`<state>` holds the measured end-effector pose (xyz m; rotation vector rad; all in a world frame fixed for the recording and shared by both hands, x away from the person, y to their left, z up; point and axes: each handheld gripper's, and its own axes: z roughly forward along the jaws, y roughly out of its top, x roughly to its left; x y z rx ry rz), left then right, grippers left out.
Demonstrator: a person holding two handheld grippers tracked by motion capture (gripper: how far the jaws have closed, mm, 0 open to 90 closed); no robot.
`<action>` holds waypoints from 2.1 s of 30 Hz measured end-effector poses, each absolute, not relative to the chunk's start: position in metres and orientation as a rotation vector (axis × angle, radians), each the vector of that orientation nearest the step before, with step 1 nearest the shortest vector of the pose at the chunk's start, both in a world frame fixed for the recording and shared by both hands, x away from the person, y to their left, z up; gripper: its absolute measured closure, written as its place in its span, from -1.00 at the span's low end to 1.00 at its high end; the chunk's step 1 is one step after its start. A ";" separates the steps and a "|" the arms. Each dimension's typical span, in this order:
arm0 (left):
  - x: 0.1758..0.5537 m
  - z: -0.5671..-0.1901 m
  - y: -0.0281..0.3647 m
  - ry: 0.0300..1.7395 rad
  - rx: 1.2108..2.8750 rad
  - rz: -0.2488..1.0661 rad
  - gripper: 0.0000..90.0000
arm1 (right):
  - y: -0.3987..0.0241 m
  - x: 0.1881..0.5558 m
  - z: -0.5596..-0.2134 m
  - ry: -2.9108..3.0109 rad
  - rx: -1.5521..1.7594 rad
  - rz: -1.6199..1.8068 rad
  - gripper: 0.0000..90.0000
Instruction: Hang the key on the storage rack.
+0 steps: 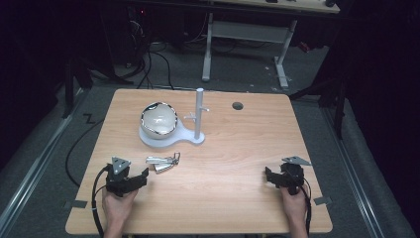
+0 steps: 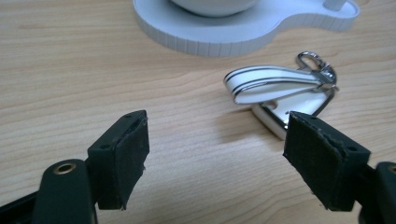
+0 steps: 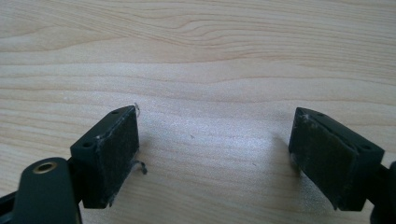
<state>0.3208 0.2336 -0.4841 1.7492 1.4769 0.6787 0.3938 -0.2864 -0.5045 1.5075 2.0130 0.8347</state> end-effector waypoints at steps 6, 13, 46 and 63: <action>0.323 -0.476 0.227 1.437 1.749 0.670 -0.51 | -0.286 0.394 -0.505 2.013 1.507 0.835 -0.64; 0.328 -0.472 0.219 1.402 1.758 0.661 -0.51 | -0.286 0.394 -0.505 2.013 1.507 0.835 -0.64; 0.379 -0.486 0.179 1.283 2.009 0.569 -0.45 | -0.286 0.394 -0.504 2.012 1.510 0.835 -0.64; 0.382 -0.496 0.169 1.301 2.079 0.563 -0.13 | -0.286 0.394 -0.504 2.011 1.510 0.836 -0.64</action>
